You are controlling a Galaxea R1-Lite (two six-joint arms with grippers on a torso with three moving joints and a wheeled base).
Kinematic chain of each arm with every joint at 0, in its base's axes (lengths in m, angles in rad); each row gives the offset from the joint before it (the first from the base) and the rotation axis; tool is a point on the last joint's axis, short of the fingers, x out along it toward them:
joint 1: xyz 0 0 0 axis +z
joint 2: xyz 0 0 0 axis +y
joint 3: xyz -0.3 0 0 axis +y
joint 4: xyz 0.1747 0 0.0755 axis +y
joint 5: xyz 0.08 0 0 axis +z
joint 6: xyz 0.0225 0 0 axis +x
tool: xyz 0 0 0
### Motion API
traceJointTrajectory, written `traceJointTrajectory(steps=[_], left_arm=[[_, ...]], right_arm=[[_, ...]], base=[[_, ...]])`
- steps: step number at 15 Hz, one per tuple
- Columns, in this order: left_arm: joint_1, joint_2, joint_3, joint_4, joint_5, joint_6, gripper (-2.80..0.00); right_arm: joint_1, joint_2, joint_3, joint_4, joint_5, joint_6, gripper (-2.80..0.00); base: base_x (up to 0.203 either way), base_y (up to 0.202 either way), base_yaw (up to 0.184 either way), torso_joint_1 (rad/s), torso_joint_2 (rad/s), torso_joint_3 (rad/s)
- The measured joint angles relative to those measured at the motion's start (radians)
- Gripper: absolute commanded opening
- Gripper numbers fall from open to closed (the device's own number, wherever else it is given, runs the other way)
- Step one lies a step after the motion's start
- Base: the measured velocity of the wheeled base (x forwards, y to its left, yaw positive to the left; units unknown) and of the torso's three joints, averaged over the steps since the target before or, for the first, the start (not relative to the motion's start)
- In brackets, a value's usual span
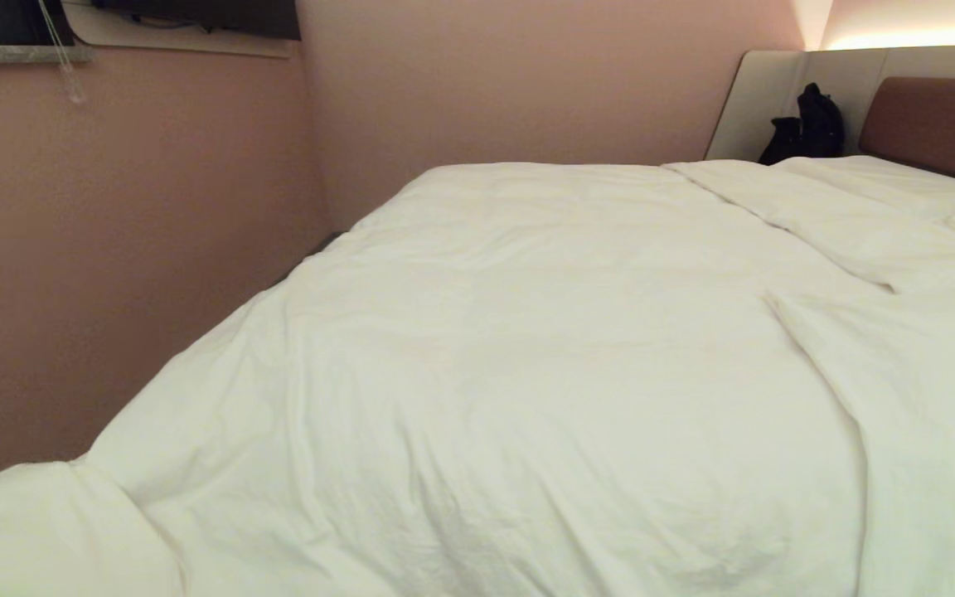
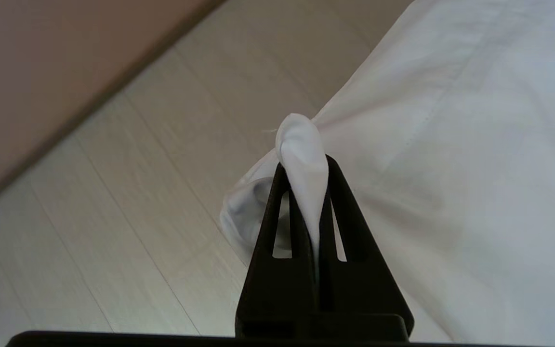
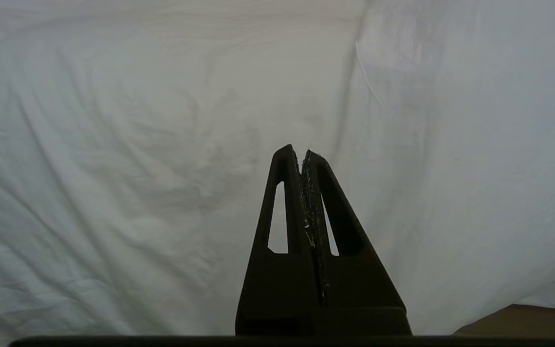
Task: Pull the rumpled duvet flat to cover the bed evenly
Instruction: Flatten the corners of the folded blanket
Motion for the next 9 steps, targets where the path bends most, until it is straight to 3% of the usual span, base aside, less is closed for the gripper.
traceJointTrajectory(steps=[4,9], left_arm=[[0.081,0.039,0.039,-0.012,-0.004,-0.047,-2.80],[0.204,0.153,0.074,-0.179,-0.009,-0.049,-2.80]], right_arm=[[0.000,0.000,0.000,0.000,0.000,0.000,-2.80],[0.000,0.000,0.000,0.000,0.000,0.000,-2.80]], base=[[0.000,0.000,0.000,0.000,0.00,0.000],[0.000,0.000,0.000,0.000,0.00,0.000]])
